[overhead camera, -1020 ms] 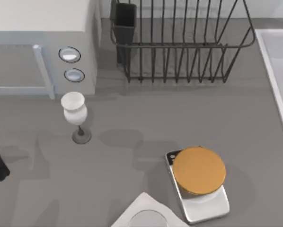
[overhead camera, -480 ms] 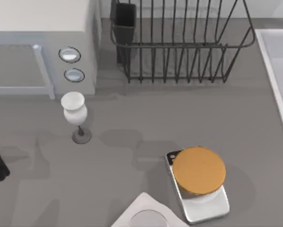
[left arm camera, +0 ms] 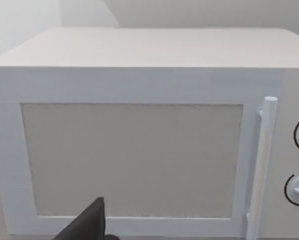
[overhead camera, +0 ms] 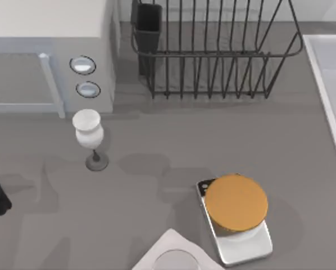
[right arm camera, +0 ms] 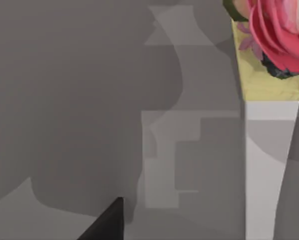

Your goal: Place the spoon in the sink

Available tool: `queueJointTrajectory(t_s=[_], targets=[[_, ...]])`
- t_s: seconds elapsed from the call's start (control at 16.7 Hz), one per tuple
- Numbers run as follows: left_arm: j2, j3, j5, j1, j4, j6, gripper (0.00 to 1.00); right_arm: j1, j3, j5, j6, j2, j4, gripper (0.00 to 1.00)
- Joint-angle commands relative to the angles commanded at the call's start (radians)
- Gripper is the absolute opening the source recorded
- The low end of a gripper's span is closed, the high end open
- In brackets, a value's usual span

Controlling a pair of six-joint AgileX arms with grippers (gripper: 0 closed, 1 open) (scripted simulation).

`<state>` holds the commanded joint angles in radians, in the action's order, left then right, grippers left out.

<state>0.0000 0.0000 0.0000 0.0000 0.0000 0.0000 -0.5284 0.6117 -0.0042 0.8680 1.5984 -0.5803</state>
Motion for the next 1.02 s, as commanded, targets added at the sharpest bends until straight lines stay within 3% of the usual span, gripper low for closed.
queueJointTrajectory(t_s=[0.66, 1.02], targets=[[0.000, 0.000, 0.000, 0.000, 0.000, 0.000, 1.00, -0.006, 0.278, -0.017, -0.005, -0.204, -0.492, 0.00], [0.000, 0.000, 0.000, 0.000, 0.000, 0.000, 1.00, -0.005, 0.327, -0.016, -0.009, -0.244, -0.557, 0.00]])
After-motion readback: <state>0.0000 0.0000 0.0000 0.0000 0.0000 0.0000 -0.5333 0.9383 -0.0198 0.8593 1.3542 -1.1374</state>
